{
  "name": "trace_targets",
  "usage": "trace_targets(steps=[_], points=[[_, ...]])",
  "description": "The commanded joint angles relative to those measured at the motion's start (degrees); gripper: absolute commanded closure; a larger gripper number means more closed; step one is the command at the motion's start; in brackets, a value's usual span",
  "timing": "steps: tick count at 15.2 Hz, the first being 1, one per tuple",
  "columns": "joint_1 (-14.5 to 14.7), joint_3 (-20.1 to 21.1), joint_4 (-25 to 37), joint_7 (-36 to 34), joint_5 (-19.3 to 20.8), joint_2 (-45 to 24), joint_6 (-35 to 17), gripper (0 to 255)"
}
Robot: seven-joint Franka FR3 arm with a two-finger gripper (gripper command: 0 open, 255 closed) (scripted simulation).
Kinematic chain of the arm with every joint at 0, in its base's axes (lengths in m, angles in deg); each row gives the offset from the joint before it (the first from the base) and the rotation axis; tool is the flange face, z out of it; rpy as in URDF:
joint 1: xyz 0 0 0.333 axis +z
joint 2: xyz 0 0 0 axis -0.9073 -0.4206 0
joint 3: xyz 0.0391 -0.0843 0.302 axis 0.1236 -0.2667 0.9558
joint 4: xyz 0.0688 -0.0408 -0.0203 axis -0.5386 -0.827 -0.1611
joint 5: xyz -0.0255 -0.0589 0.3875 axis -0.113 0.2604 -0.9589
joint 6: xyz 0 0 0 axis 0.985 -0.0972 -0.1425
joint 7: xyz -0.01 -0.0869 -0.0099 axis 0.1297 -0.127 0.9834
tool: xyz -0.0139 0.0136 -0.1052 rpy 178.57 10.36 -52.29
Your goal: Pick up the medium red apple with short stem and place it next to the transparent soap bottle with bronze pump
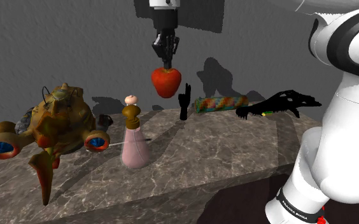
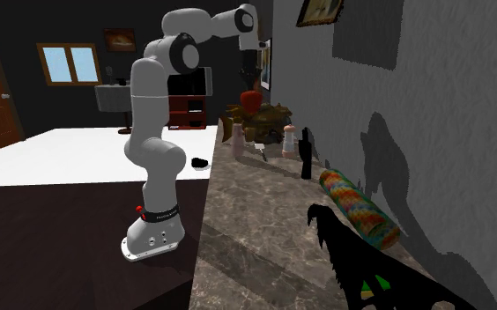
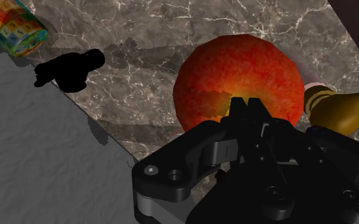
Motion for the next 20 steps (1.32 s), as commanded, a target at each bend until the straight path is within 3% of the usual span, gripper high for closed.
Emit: trace_targets(steps=[1, 20], points=[[-0.03, -0.02, -2.53, -0.10, -0.04, 0.68, -1.89, 255], [-0.18, -0.14, -22.77, -1.08, -0.17, 4.92, -17.87, 255]])
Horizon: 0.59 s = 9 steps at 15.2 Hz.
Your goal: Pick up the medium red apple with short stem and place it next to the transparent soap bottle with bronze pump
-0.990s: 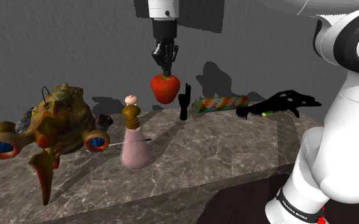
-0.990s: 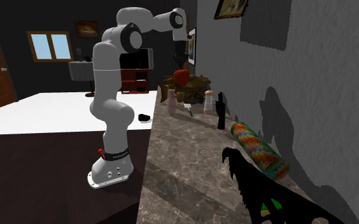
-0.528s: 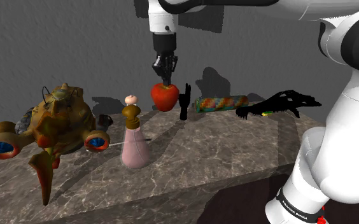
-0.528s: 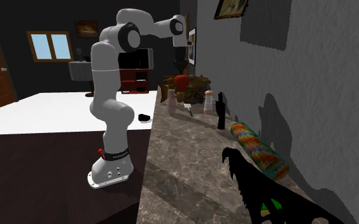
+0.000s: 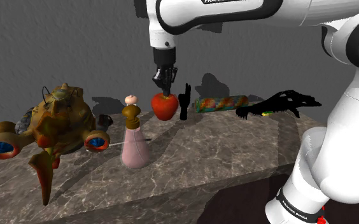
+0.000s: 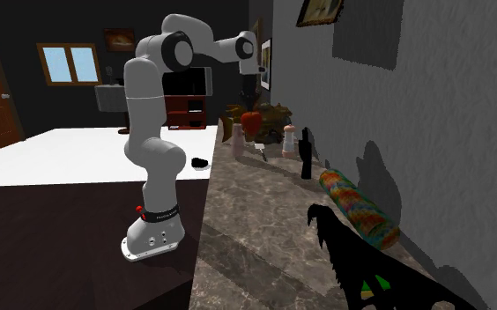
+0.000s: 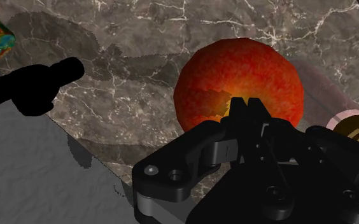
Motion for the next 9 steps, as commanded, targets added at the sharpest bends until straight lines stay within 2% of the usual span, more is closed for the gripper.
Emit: trace_targets(steps=[1, 9], points=[[-0.08, -0.08, -1.74, 0.03, 0.01, 0.10, -1.69, 255], [-0.11, -0.12, -7.95, -0.38, 0.10, 0.14, -7.85, 255]])
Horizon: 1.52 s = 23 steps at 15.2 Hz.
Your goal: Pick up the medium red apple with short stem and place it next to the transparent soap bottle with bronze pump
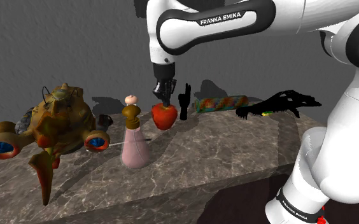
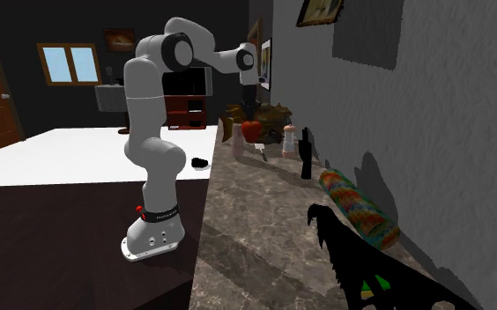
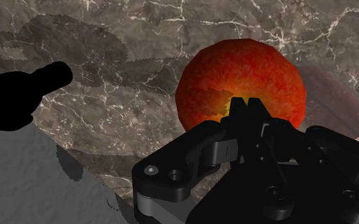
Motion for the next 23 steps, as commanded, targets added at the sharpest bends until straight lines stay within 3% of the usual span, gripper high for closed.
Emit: trace_targets(steps=[1, 23], points=[[-0.02, -0.02, -1.74, -0.09, 0.03, 0.11, -1.67, 255], [-0.11, -0.12, -13.23, -1.28, 0.60, -3.50, -16.72, 255]])
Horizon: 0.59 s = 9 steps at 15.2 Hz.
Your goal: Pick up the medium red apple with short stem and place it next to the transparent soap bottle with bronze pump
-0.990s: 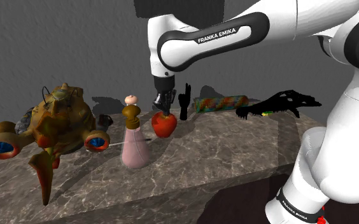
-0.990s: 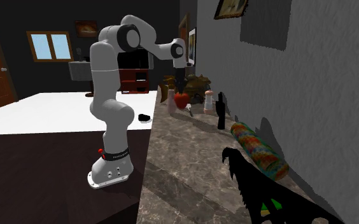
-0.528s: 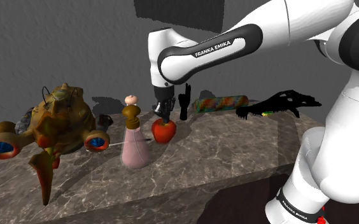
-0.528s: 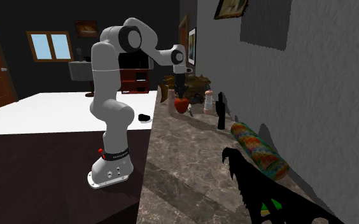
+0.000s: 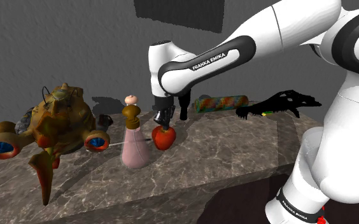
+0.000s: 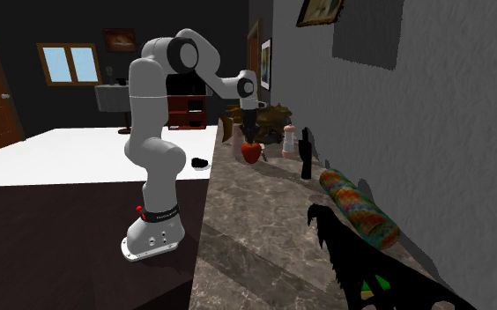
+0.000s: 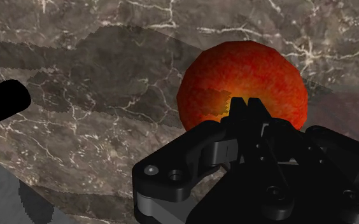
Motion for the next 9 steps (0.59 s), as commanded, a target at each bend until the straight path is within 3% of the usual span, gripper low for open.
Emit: trace_targets(steps=[1, 6, 7, 9], points=[[-0.01, -0.01, -0.14, -0.01, 0.01, -0.05, -0.23, 255], [-0.01, -0.01, -0.14, -0.01, 0.01, -0.05, -0.23, 255], [-0.01, -0.01, -0.14, -0.01, 0.01, -0.05, -0.23, 0], [-0.01, -0.01, -0.14, -0.01, 0.01, -0.05, -0.23, 0]])
